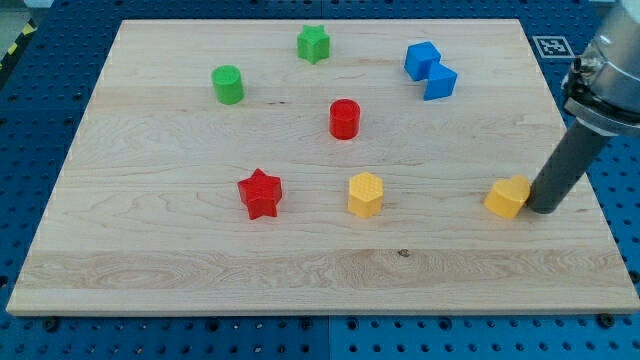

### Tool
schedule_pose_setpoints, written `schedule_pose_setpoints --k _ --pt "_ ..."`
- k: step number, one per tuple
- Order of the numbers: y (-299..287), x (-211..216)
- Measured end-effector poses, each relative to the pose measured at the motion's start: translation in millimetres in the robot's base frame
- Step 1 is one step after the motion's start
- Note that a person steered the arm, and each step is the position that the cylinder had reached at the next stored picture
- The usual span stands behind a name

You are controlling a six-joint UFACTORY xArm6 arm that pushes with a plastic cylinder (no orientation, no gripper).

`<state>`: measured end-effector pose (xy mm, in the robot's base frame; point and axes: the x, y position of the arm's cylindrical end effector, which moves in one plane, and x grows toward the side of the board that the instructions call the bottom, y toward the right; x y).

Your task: Move the yellow heart right to the yellow hexagon

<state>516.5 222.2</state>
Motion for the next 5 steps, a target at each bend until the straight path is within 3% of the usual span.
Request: schedule_pose_setpoints --k 5 --pt "-88 -10"
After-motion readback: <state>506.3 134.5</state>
